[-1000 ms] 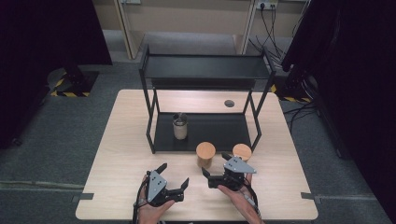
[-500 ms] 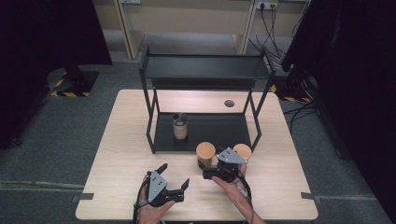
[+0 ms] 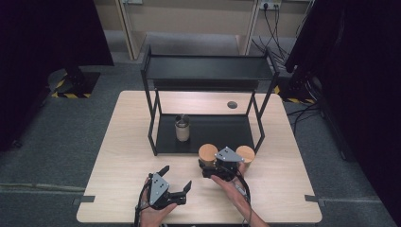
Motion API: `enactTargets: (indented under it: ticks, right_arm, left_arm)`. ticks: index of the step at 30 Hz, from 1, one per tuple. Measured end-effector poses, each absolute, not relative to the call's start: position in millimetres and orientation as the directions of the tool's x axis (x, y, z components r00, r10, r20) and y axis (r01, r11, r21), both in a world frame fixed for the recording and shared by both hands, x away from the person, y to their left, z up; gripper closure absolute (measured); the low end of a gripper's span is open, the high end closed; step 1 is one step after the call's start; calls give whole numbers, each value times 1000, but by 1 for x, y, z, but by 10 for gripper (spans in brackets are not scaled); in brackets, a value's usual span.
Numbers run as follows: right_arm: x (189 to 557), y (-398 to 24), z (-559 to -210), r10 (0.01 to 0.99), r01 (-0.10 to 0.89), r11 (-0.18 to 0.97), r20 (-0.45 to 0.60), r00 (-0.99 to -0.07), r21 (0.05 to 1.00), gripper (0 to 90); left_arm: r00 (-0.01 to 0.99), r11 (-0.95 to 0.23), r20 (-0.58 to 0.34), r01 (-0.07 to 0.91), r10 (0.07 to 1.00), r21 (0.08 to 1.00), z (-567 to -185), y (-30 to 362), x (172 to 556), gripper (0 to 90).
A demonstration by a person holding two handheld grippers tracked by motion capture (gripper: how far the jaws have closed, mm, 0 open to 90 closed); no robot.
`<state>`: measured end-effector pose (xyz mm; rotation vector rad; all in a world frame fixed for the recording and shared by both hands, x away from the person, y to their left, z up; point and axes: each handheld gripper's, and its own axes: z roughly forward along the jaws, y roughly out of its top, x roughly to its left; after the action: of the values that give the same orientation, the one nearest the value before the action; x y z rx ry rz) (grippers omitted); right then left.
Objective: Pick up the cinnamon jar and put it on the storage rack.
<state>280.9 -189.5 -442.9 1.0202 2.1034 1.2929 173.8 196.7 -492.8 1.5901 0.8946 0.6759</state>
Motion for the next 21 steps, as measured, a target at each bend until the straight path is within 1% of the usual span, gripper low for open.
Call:
enactTargets:
  ticks: [3,7,9,13,21]
  right_arm:
    - [283,-188,-443,789,351,285,-9,-615,892,175]
    - [288,-189,-444,784,370,271,19,-620,889,232]
    - [289,-187,-443,786,370,280,9,-618,886,248]
    - [288,-185,-442,786,361,293,-8,-619,885,257]
    - [287,-188,-439,782,351,282,-2,-623,893,258]
  left_arm:
    - [546,-78,-39,190,837,979,-493,197,174,35]
    - [546,-77,-40,190,837,979,-493,197,174,35]
    - [545,-77,-40,190,837,979,-493,197,174,35]
    - [546,-77,-39,189,837,979,-493,197,174,35]
    - [545,-75,-40,186,837,980,-493,197,174,35]
